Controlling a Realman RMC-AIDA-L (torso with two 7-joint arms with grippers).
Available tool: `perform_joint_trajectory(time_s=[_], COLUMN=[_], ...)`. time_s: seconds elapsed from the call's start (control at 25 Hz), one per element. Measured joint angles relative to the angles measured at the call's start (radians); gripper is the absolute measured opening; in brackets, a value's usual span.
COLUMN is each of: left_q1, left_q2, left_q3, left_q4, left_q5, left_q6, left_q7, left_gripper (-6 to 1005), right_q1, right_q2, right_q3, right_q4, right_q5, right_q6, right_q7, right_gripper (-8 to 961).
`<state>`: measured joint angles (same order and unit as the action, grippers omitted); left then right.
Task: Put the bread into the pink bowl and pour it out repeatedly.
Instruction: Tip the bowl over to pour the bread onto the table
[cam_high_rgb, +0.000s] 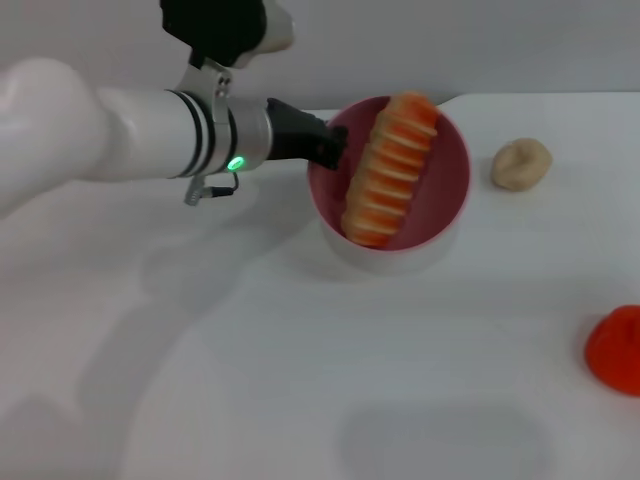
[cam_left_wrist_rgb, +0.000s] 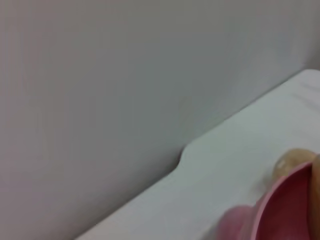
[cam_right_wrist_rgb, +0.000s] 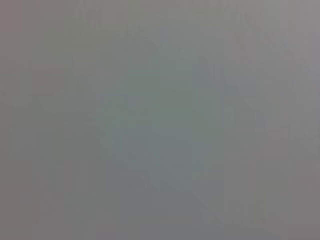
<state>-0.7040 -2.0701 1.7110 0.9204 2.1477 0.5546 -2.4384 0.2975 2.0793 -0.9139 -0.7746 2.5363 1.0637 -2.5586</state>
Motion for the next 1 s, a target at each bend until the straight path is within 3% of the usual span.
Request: perform_joint_trajectory(time_s=[0.36,0.6,1.0], left_q1=[0.023,0.047,0.061], left_q2=[-0.002,-0.003,-0.007], left_q3=[0.209,0.341,0.427], left_q4=[-0.006,0.005,0.006], left_q5=[-0.006,-0.005,-0.004], left_q6=[-0.261,-0.434,-0.557], left_q7=[0.006,0.097,0.353], left_gripper=[48,49,49], right_q1=[0.005,0.002,0.002], right_q2=[-0.001,0.0,0.005], right_q3=[0.027,0.028,0.017], right_q4=[0.008,0.009,0.03], right_q5=[-0.004,-0.005,-0.007], right_q6=[0.002,0.022,0.074], right_q7=[0.0,0.004,0.01], right_gripper=[567,570,575])
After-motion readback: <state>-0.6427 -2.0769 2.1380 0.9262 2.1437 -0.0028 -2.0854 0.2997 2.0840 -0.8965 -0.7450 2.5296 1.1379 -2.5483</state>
